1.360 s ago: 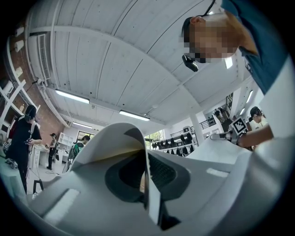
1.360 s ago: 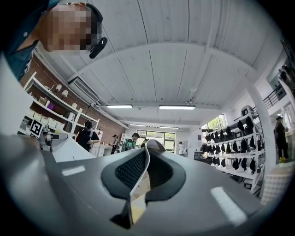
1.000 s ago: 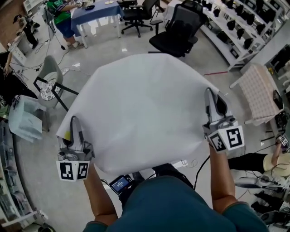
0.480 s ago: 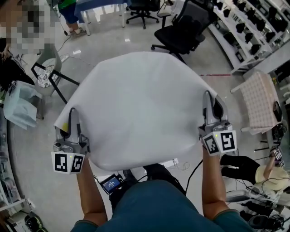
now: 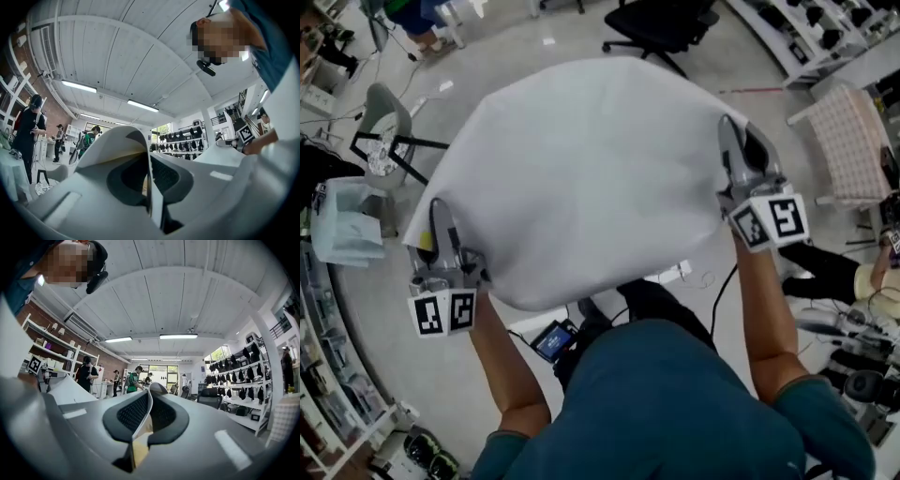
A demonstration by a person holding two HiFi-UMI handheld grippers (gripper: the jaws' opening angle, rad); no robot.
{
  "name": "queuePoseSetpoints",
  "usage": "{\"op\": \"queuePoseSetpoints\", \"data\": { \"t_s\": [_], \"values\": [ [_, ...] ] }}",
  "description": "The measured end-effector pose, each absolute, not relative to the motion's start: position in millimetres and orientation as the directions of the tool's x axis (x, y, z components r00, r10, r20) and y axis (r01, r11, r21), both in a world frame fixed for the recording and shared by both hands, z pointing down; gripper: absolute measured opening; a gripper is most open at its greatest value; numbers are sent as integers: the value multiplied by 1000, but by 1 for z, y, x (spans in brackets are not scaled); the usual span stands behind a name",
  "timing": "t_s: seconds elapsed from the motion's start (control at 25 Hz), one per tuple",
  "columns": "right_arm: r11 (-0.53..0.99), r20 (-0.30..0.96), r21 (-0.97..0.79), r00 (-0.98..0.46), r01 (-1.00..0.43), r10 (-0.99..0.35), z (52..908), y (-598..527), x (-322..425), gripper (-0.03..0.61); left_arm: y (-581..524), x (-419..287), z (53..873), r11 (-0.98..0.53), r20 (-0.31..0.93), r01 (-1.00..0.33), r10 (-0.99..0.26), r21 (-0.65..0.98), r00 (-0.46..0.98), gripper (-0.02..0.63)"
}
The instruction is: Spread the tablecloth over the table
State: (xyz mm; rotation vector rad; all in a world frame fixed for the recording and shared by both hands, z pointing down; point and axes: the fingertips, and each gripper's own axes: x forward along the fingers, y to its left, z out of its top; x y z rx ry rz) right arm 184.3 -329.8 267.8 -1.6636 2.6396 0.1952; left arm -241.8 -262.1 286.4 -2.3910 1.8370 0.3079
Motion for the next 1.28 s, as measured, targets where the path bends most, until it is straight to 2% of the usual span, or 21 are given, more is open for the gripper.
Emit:
{"op": "queuePoseSetpoints", "data": {
  "t_s": [0.2,0.44,0.6,1.0,1.16,1.28],
  "values": [
    [400,-46,47,-402,-915,-914,309,-331,194,12,-269,-233,321,-287,-155,-957,-948,42,277,5],
    [393,-21,38,-394,-919,-919,327,-369,202,12,-291,-238,341,-261,-149,-959,-958,110,244,5],
    [372,-12,-4,-372,-928,-928,362,-376,219,12,-298,-229,363,-261,-118,-959,-961,109,248,3],
    [373,-10,-21,-373,-928,-928,378,-442,214,12,-364,-242,381,-251,-111,-961,-965,113,239,5],
    [328,2,-41,-328,-944,-945,398,-463,226,14,-383,-247,399,-227,-104,-961,-972,157,212,5],
    [273,62,-81,-278,-959,-959,441,-477,243,14,-395,-249,442,-203,-43,-956,-979,211,199,5]
  ]
}}
